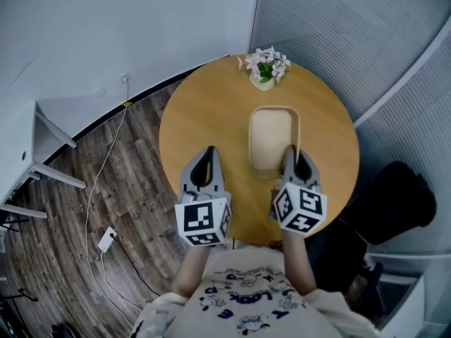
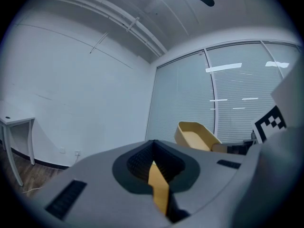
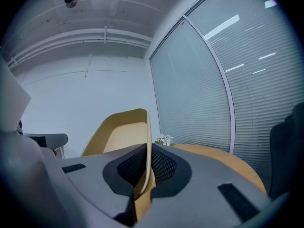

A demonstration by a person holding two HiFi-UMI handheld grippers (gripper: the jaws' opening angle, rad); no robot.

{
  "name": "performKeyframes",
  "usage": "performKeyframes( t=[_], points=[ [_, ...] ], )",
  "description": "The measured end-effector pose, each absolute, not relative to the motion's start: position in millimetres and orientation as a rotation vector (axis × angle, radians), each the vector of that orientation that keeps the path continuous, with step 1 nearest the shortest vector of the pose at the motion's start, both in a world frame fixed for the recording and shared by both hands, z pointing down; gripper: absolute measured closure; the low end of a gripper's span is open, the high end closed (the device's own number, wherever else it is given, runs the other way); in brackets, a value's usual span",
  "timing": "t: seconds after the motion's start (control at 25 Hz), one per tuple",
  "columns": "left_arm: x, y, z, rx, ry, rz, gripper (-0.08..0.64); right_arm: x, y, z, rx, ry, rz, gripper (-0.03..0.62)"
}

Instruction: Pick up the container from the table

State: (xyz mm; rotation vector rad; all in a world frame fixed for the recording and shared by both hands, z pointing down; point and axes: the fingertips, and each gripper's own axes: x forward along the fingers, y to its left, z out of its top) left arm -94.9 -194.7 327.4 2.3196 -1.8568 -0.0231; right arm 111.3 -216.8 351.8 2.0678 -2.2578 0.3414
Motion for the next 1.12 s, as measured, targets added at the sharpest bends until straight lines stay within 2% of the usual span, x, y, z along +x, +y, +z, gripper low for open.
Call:
performKeyframes(
  t=[1.12],
  points=[
    [-98.0, -196.2, 320.8, 2.334, -1.854, -0.021, 0.558, 112.3, -215.9, 342.4, 2.081, -2.250, 0.306, 0.578]
  ],
)
